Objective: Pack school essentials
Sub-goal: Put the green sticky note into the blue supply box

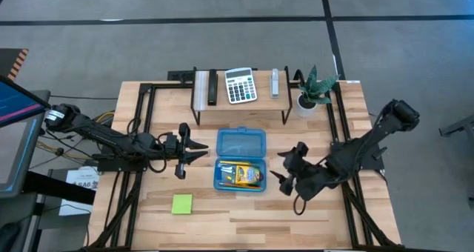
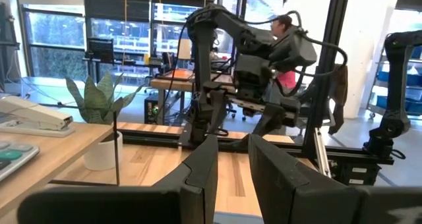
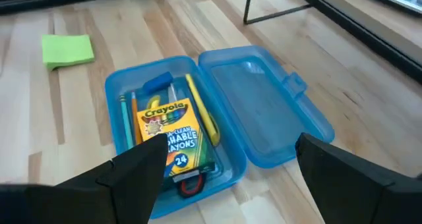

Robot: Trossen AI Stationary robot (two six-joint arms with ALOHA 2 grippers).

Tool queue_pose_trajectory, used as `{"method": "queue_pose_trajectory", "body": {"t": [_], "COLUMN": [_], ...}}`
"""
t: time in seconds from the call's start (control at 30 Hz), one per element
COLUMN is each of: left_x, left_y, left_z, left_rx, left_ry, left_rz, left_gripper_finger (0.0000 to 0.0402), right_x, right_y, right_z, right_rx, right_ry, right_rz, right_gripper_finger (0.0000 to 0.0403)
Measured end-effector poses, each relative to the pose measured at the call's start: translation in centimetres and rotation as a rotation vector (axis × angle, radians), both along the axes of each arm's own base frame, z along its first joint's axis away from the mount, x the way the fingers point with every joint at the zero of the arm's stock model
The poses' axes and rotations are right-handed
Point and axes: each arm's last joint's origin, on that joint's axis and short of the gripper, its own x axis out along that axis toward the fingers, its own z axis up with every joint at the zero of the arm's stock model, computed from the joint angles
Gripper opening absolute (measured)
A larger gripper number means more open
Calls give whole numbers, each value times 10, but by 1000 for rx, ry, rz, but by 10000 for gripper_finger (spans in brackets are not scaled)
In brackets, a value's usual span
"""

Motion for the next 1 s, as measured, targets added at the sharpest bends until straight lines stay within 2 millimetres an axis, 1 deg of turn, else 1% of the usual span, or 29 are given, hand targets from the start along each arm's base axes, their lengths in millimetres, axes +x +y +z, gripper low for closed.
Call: {"method": "queue_pose_trajectory", "body": {"t": [0.13, 0.27, 0.43, 0.57, 0.73, 0.8, 0.87, 1.0], "left_x": [0, 0, 0, 0, 0, 1, 3, 7], "left_y": [0, 0, 1, 1, 1, 1, -1, -8], "left_z": [-1, -2, -3, -4, -4, 1, 10, 17], "left_rx": [2, 9, 9, 5, 2, 4, 4, 31], "left_ry": [5, 16, 33, 40, 38, 14, -9, 69], "left_rz": [4, 7, 40, 51, 51, 56, 42, 23], "left_gripper_finger": [72, 72, 72, 72, 72, 72, 72, 72], "right_x": [-4, -2, 6, 11, 13, 14, 15, 16], "right_y": [-6, -11, -11, -9, -8, -10, -13, -18], "right_z": [-10, -15, -14, -11, -9, -9, -9, -11], "right_rx": [16, 27, 44, 56, 22, 17, 17, 12], "right_ry": [-65, -103, -139, -158, -169, -163, -164, -144], "right_rz": [16, 32, 77, 160, 195, 189, 180, 168], "right_gripper_finger": [358, 358, 358, 358, 358, 358, 358, 358]}}
